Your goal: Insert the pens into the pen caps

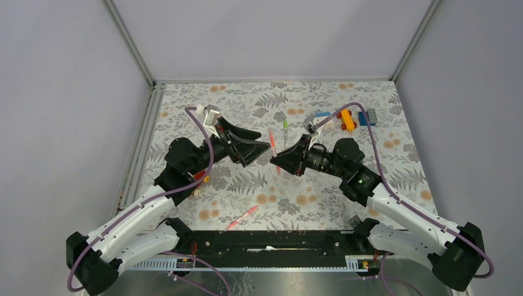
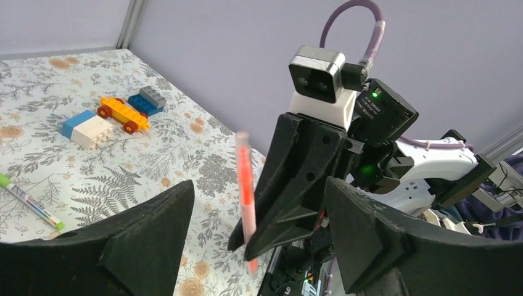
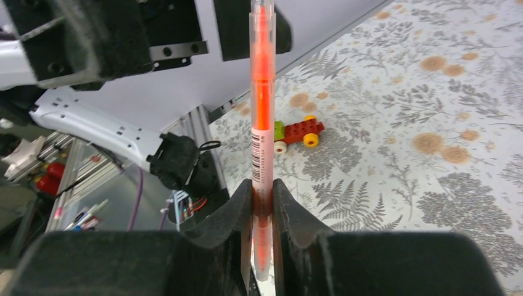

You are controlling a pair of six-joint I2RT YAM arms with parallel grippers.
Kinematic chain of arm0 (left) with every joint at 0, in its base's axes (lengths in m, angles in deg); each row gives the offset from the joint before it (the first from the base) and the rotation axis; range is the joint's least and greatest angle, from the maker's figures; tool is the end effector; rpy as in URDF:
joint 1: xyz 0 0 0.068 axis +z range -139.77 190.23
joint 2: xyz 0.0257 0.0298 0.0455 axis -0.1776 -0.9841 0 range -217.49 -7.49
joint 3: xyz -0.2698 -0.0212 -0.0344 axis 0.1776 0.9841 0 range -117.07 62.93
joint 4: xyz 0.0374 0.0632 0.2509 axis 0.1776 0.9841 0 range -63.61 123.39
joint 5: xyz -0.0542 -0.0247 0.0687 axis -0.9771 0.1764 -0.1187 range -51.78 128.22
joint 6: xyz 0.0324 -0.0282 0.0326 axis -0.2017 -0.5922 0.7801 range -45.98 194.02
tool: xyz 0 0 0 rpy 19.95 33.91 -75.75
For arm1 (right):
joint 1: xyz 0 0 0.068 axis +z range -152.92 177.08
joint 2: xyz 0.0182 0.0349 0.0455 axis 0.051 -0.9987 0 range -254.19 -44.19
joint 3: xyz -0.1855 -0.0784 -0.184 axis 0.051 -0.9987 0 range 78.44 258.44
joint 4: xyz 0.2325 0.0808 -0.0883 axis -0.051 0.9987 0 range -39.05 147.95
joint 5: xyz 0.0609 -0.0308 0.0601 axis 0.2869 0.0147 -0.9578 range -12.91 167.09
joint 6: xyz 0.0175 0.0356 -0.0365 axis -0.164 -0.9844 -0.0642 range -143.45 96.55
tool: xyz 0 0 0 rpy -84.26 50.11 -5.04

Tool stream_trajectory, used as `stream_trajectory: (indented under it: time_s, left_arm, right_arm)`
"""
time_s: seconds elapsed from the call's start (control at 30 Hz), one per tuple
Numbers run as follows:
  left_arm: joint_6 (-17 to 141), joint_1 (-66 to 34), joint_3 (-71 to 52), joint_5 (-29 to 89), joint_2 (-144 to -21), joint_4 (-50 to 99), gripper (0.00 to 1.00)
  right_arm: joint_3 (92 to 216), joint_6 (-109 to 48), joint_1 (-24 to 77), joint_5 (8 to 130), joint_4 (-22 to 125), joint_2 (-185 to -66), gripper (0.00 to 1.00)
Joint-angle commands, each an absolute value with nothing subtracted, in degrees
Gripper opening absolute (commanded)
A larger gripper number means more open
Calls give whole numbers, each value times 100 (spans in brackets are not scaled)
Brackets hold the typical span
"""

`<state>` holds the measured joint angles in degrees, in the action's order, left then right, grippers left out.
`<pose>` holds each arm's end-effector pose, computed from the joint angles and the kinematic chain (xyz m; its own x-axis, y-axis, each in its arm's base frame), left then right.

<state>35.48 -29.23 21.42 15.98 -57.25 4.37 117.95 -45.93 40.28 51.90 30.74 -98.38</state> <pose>0.1493 -0.1403 0.3647 -0.3996 -0.4181 -0.8158 0.7966 0.2820 -0.5347 0.1525 0.1640 0.3338 -0.2901 0.2023 -0.9354 -0.8846 0.3162 0.3427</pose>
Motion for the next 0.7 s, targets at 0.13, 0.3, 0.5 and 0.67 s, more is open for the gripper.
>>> stream_trajectory:
  time_s: [0.13,0.3,0.5,0.67]
  left_arm:
    - [3545,-2914,1549,1453,-6063,427,67]
    - [3535,-2910,1400,1378,-6153,460,54]
    - [3555,-2914,1453,1312,-6247,482,40]
    - [3544,-2914,1503,1308,-6251,455,27]
  right_arm:
    - [11762,-4794,4056,4287,2661,-9731,0]
    - [11741,-4788,4055,4115,2645,-9723,0]
    - [11775,-4758,4055,4056,2626,-9773,0]
    - [11795,-4748,4051,4053,2632,-9786,0]
